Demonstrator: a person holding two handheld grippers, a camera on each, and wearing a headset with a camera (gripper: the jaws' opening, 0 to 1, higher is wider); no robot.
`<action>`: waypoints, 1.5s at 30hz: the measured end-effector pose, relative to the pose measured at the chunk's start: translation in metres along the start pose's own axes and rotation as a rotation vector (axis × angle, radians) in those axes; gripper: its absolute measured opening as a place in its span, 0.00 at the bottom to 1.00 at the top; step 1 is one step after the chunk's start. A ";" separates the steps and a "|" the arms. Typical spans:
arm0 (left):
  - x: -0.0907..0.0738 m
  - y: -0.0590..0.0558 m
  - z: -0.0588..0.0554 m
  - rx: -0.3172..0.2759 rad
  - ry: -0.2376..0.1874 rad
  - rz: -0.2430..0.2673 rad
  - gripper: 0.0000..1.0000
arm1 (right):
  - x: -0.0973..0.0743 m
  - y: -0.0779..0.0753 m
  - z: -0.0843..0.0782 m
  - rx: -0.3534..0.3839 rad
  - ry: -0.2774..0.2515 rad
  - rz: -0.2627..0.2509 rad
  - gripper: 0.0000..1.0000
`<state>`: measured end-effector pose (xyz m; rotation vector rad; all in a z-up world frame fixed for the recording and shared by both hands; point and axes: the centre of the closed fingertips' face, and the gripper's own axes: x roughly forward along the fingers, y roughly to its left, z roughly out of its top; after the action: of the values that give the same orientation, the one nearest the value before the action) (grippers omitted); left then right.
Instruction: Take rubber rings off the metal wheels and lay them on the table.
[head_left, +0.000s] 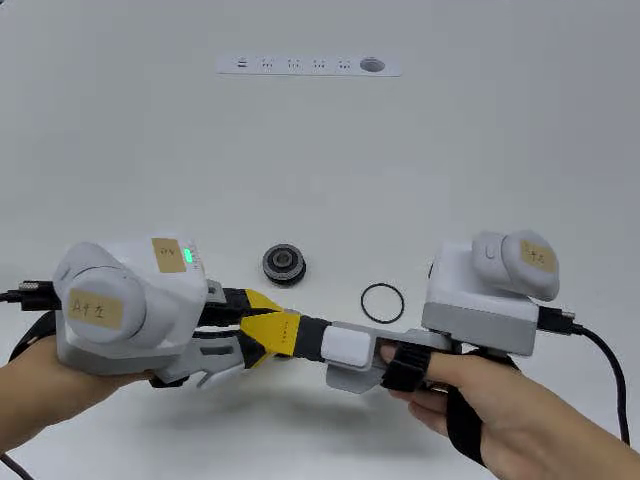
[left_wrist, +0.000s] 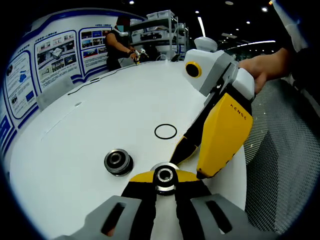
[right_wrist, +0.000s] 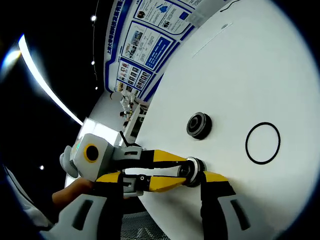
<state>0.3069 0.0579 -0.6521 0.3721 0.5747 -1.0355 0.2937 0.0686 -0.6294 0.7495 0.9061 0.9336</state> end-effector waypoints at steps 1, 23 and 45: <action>0.000 0.000 0.000 -0.001 -0.001 0.000 0.13 | 0.000 -0.001 0.000 0.004 -0.002 -0.001 0.63; 0.000 -0.001 0.000 0.001 0.000 -0.006 0.13 | -0.007 -0.032 0.003 0.062 -0.023 -0.071 0.20; 0.000 -0.001 -0.001 0.005 0.002 -0.007 0.13 | -0.009 -0.042 0.003 0.026 -0.018 -0.128 0.01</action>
<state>0.3060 0.0579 -0.6525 0.3764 0.5754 -1.0433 0.3083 0.0431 -0.6613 0.7125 0.9403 0.8029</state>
